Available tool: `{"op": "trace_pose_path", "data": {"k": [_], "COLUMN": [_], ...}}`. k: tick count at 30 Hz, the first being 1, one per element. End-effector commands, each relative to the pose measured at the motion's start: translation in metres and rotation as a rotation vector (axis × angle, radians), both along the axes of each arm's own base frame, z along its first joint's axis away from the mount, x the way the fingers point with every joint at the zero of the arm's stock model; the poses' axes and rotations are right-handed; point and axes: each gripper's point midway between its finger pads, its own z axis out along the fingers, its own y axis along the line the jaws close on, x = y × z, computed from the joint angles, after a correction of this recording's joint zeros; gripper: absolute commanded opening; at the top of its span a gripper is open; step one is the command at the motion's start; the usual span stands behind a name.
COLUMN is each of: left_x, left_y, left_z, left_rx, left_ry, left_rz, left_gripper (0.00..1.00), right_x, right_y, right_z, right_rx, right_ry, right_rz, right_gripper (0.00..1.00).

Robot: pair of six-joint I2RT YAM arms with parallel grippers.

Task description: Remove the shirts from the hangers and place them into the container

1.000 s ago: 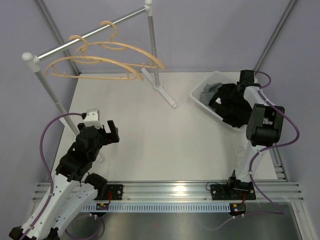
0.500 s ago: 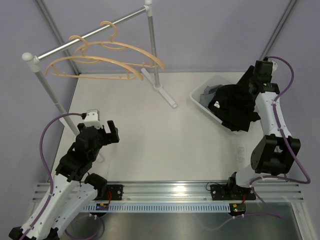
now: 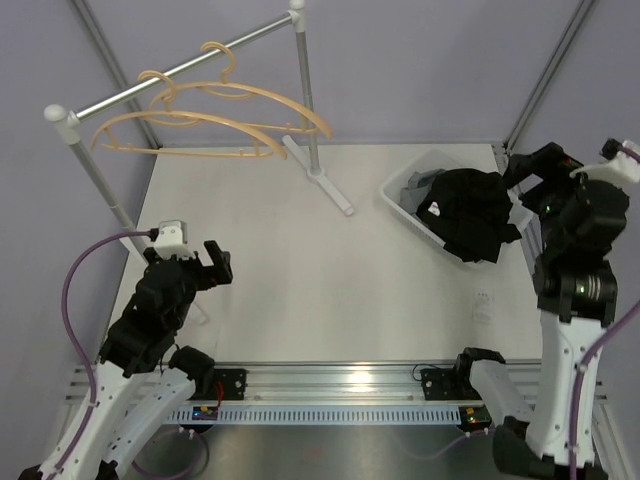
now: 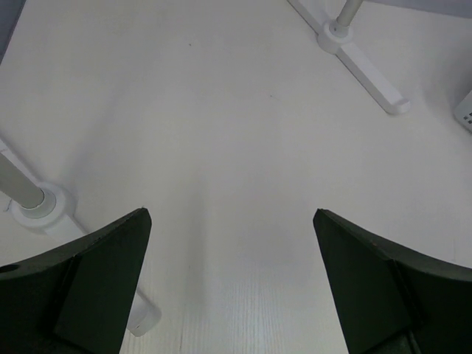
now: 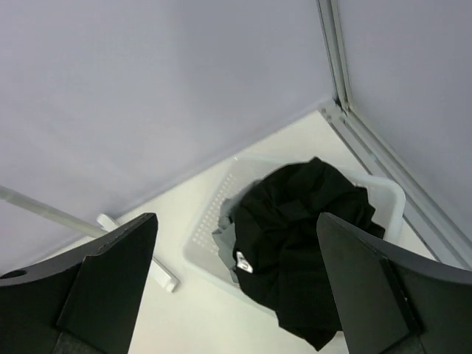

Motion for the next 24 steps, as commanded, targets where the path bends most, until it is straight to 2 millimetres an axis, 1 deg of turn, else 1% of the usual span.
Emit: {"op": "trace_pose_path", "data": {"k": [1,2,3,4,6,7,9,10,12,13,15,16,19,20,22,23,24], "left_x": [-0.004,-0.006,-0.008,-0.011,-0.016,-0.019,-0.024,-0.027,-0.031,-0.035,-0.041,-0.044,-0.049,-0.05,-0.052,-0.053,-0.054], "left_y": [0.01,0.012,0.014,0.018,0.021,0.024,0.027,0.029,0.031,0.033,0.037,0.04,0.047,0.048,0.05,0.051,0.051], "left_z": [0.044,0.047,0.054,0.055,0.064,0.066,0.074,0.076,0.08,0.084,0.086,0.085,0.083,0.081,0.079,0.078,0.077], "left_rx": [-0.014,-0.009,-0.008,0.004,0.004,0.01,0.008,0.01,0.014,0.023,0.03,0.037,0.036,0.037,0.034,0.035,0.033], "left_ry": [-0.116,-0.123,-0.137,-0.14,-0.158,-0.163,-0.184,-0.19,-0.201,-0.205,-0.215,-0.213,-0.222,-0.22,-0.225,-0.224,-0.224], "left_rz": [0.023,0.027,0.029,0.035,0.039,0.04,0.042,0.043,0.038,0.034,0.035,0.04,0.067,0.073,0.078,0.079,0.078], "left_gripper": [0.99,0.99,0.99,0.99,0.99,0.99,0.99,0.99,0.99,0.99,0.99,0.99,0.99,0.99,0.99,0.99,0.99], "right_x": [-0.043,-0.051,-0.058,-0.075,-0.087,-0.101,-0.112,-0.124,-0.135,-0.145,-0.153,-0.161,-0.165,-0.163,-0.164,-0.161,-0.165], "right_y": [0.012,0.015,0.016,0.02,0.024,0.026,0.028,0.029,0.031,0.033,0.036,0.038,0.033,0.03,0.033,0.033,0.034], "right_z": [0.009,0.01,0.005,0.012,0.006,0.009,0.006,0.008,0.007,0.009,0.008,0.01,0.002,-0.005,-0.011,-0.019,-0.019], "right_rx": [-0.021,-0.021,-0.015,-0.02,-0.03,-0.033,-0.037,-0.041,-0.054,-0.07,-0.075,-0.075,-0.045,-0.04,-0.04,-0.041,-0.05], "right_ry": [-0.065,-0.079,-0.079,-0.12,-0.125,-0.155,-0.156,-0.179,-0.181,-0.204,-0.214,-0.242,-0.253,-0.24,-0.236,-0.222,-0.24], "right_rz": [0.037,0.045,0.046,0.052,0.065,0.066,0.066,0.066,0.069,0.076,0.088,0.094,0.069,0.056,0.078,0.082,0.093], "right_gripper": [0.99,1.0,1.0,0.99,0.99,0.99,1.0,0.99,1.0,1.0,1.0,0.99,0.99,1.0,0.99,0.99,1.0]}}
